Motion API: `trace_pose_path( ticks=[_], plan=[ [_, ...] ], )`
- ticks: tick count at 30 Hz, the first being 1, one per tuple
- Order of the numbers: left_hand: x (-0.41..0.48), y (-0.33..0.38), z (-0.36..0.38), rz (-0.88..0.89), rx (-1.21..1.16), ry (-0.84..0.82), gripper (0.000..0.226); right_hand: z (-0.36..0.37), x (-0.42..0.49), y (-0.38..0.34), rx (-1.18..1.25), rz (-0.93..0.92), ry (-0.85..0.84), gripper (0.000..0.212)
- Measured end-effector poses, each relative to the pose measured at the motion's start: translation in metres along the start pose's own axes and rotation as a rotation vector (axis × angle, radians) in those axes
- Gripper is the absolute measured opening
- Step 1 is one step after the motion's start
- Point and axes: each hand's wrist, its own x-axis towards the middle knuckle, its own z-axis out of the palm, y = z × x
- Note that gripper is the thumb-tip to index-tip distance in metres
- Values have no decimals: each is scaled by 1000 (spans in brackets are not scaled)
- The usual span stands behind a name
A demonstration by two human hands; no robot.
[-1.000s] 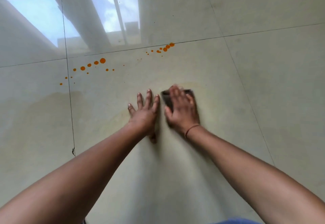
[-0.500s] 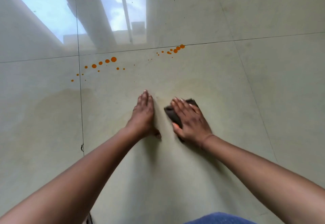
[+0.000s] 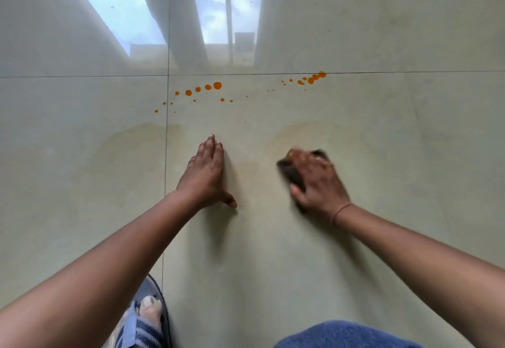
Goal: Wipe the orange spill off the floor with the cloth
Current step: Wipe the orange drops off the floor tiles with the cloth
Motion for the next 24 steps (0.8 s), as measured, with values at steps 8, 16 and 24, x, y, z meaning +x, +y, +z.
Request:
trace_pose_path(
  ticks=[8,16,24],
  plan=[
    [-20,-48,-2,-97,-36,20,150,13,39,-99,-30,-176,-77,75],
    [-20,-60,0,-106,-30,10,150,15,90,-109,12,139,21,76],
    [-24,-73,-10,-129,44,22,146,1,40,-59,-24,-80,-84,76]
  ],
)
